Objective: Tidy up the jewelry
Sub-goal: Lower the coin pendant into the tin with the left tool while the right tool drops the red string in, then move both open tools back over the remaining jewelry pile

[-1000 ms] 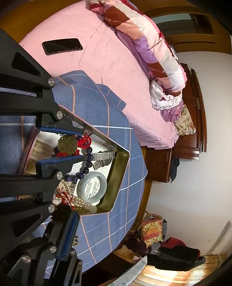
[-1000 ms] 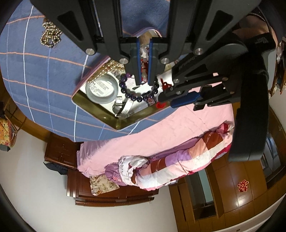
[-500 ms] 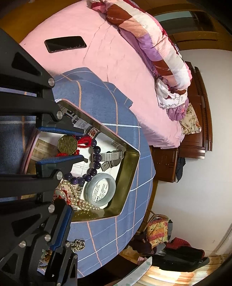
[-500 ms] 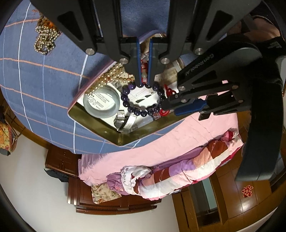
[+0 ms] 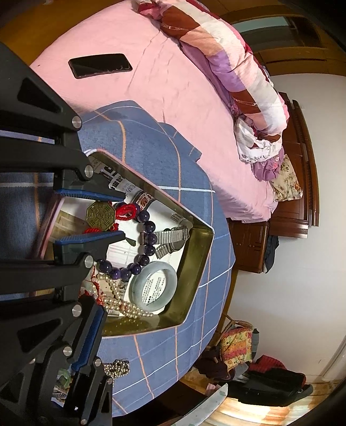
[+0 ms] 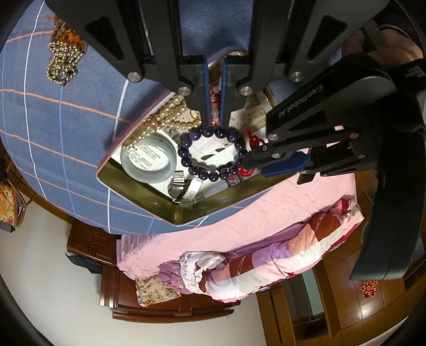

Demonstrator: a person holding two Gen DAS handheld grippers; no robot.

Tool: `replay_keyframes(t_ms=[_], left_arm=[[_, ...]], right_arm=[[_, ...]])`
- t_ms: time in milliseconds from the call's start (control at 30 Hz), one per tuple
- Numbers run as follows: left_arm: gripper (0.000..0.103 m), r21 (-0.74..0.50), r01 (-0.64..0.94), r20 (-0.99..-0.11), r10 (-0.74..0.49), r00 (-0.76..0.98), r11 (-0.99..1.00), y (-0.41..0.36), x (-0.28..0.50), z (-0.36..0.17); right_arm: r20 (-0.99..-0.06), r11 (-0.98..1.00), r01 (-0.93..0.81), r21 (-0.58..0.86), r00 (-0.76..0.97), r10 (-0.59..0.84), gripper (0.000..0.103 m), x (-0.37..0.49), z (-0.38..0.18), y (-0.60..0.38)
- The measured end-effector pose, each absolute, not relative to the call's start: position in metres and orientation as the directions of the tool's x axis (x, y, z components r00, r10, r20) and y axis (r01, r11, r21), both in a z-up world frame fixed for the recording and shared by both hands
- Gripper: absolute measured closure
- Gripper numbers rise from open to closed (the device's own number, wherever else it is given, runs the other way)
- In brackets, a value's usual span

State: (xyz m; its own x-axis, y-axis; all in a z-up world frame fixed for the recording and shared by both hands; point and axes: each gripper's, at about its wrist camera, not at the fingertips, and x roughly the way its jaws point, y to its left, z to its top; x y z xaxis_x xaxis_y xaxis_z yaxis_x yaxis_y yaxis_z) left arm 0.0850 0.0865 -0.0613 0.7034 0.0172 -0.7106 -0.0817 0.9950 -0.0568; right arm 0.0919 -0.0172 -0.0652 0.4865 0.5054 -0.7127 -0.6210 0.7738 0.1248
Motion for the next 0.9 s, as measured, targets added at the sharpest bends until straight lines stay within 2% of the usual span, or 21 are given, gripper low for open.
replay_keyframes(t_ms=[300,333,367,467,533,633,767,900], left_arm=[[0.079,-0.063,-0.089,-0.717,0.017,0.697,0.994,0.085,0.084,-0.062],[0.075,-0.072,-0.086,-0.720,0.008,0.694,0.994,0.085,0.085,-0.061],[0.073,-0.077,-0.085,-0.721,0.003,0.693,0.993,0.085,0.085,-0.061],[0.060,-0.075,-0.105,-0.718,0.019,0.696,0.992,0.087,0.084,-0.056],[0.047,-0.082,-0.114,-0.710,0.022,0.704,0.990,0.088,0.082,-0.053],[0.039,-0.089,-0.120,-0.708,0.022,0.706,0.989,0.088,0.079,-0.050],[0.034,-0.077,-0.113,-0.700,0.027,0.714,0.991,0.082,0.073,-0.046],[0.033,-0.069,-0.102,-0.696,0.025,0.718,0.992,0.075,0.066,-0.043]], right_arm=[[-0.717,0.779,-0.613,0.128,0.486,0.500,0.091,0.094,-0.068,-0.019],[-0.714,0.780,-0.611,0.136,0.485,0.504,0.088,0.094,-0.067,-0.021],[-0.714,0.782,-0.607,0.144,0.483,0.507,0.078,0.095,-0.067,-0.022],[-0.708,0.790,-0.594,0.154,0.491,0.508,0.068,0.096,-0.066,-0.026],[-0.699,0.792,-0.587,0.166,0.496,0.514,0.063,0.097,-0.062,-0.031],[-0.690,0.801,-0.575,0.165,0.513,0.510,0.050,0.095,-0.056,-0.037],[-0.675,0.813,-0.558,0.168,0.536,0.507,0.035,0.089,-0.048,-0.053],[-0.669,0.829,-0.535,0.161,0.559,0.491,0.033,0.081,-0.042,-0.080]])
